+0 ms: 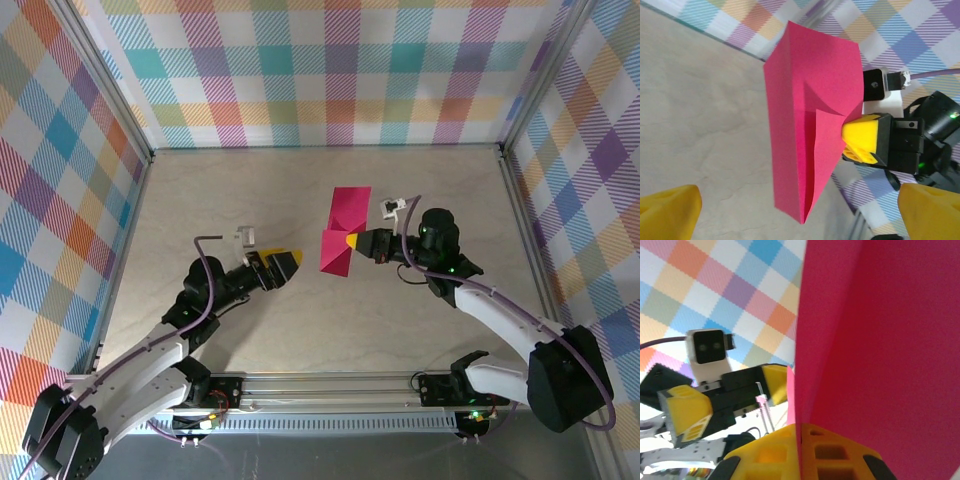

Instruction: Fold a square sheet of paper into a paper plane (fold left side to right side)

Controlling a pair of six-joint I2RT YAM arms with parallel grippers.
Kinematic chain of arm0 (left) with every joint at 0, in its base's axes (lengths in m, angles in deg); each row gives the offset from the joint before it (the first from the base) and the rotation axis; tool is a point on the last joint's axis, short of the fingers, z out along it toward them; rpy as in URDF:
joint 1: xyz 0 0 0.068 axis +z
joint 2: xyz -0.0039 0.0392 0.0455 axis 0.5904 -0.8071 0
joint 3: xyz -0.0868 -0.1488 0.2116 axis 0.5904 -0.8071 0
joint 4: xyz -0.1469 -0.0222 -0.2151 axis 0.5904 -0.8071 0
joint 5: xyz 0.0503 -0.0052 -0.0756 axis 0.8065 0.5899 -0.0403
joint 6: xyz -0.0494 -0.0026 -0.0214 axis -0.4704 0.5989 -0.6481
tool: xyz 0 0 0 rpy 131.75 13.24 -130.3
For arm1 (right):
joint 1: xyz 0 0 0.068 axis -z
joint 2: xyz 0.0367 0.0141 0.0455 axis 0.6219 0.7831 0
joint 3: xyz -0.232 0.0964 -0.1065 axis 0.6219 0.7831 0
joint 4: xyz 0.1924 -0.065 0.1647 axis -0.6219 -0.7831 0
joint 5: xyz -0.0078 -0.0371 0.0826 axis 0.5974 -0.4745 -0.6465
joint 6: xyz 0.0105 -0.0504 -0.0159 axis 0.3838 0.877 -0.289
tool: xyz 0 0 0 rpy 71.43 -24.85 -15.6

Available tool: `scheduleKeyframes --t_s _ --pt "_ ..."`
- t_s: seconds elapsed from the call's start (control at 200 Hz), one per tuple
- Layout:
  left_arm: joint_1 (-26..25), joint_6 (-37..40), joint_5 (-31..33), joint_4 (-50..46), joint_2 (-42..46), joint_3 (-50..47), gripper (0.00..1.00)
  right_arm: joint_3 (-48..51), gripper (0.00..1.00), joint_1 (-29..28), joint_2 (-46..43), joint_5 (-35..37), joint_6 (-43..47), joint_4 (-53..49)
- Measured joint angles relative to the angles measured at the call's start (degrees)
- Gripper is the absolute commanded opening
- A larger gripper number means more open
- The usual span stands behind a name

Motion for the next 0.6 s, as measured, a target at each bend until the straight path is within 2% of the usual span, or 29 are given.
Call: scheduleKeyframes --t_s 0.18,0.285,0.39,0.485,0.6 --pt "-0.07 -4.83 -5.57 8.35 -8.13 0.17 0.94 0.31 0.01 -0.98 0.02 -3.48 -2.75 5.70" --pt "-0.55 -6.36 -8.26 11.63 -12.33 0.94 0.86 0.31 0.01 -2.23 0.07 -4.33 -3.65 7.54" --pt "-0.96 -7.67 -10.86 15.47 -16.06 2.64 0.82 0.31 0.01 -3.19 0.61 -4.83 -4.20 8.63" --pt "-1.36 -8.72 -12.63 19.06 -18.40 3.82 0.73 0.55 0.01 -3.56 0.98 -4.90 -4.33 9.11" --pt "-1.81 -9.79 -13.90 22.73 -20.22 4.33 0.55 1.27 0.01 -3.54 0.98 -4.83 -4.44 9.42"
